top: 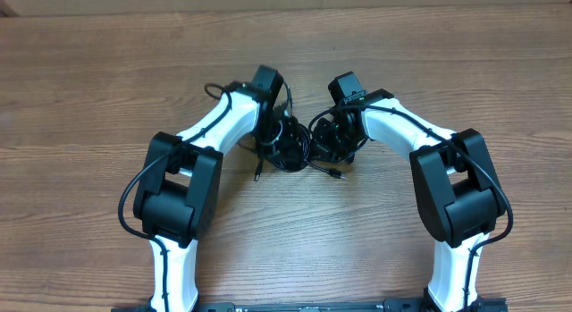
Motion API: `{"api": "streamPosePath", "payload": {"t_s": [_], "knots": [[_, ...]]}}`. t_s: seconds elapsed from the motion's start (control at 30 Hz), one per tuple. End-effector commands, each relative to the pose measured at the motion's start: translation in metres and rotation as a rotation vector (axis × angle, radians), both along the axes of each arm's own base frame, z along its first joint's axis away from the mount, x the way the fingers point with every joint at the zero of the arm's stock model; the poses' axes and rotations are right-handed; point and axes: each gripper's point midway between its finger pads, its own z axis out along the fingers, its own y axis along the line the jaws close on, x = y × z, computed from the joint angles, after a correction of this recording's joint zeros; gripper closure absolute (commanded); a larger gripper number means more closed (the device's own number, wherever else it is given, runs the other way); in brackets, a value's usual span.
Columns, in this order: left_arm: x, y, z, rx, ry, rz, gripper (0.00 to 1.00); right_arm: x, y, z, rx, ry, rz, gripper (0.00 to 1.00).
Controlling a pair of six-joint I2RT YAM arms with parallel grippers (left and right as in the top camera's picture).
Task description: Untangle cables
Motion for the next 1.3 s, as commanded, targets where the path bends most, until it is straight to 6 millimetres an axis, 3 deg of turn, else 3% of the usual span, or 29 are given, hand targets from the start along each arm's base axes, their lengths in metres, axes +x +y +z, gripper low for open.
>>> {"api": "streamPosePath", "payload": {"t_s": [0.0, 0.13, 0.33, 0.5, 0.97, 1.27], "knots": [[0.041, 0.02, 0.029, 0.161, -0.179, 0.005, 0.8, -0.009, -0.002, -0.009, -0.032, 0.014, 0.016, 0.96], [0.044, 0.016, 0.033, 0.157, -0.197, -0.002, 0.78, -0.009, -0.003, -0.009, -0.032, 0.014, 0.015, 0.96], [0.018, 0.001, 0.016, 0.175, -0.161, -0.063, 0.78, -0.008, -0.002, -0.009, -0.031, 0.011, 0.015, 0.96], [0.009, -0.009, 0.005, 0.171, -0.166, -0.088, 0.78, -0.008, -0.002, -0.009, -0.03, 0.009, 0.015, 0.96], [0.005, -0.013, -0.006, 0.201, -0.171, -0.111, 0.87, -0.008, -0.002, -0.009, -0.031, 0.011, 0.015, 0.96], [0.004, -0.01, -0.018, 0.211, -0.182, -0.108, 0.82, -0.008, -0.002, -0.009, -0.031, 0.011, 0.015, 0.96]]}}
